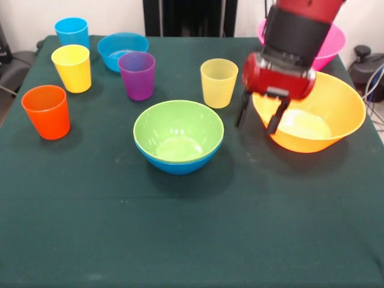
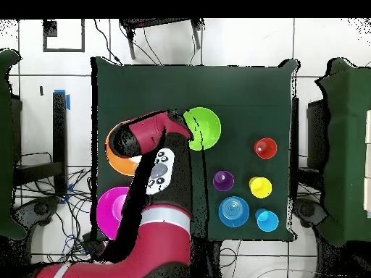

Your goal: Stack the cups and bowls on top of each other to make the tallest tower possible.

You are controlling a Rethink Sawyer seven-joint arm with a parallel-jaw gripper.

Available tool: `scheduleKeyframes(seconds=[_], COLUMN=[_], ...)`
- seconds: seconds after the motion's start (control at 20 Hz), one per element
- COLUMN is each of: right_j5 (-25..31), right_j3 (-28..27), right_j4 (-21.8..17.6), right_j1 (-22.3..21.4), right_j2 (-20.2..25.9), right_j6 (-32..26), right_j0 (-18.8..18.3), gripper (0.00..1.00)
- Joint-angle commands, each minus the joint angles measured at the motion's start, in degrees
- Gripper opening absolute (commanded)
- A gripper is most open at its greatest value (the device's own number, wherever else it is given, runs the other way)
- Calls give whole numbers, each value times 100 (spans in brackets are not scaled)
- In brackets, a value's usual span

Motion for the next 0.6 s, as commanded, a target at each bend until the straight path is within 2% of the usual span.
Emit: scheduleKeyframes(seconds=[0.05,0.15,0.35,0.6], right_j5=[1003,990,840,832], right_j3=[670,767,981,992], right_j4=[129,161,132,93], right_j1=[-930,-1042,-1174,-1109], right_j2=[639,704,570,572], right_j6=[-644,-598,-191,-96], right_j0=[-163,-200,-35,6], gripper=[100,100,100,100])
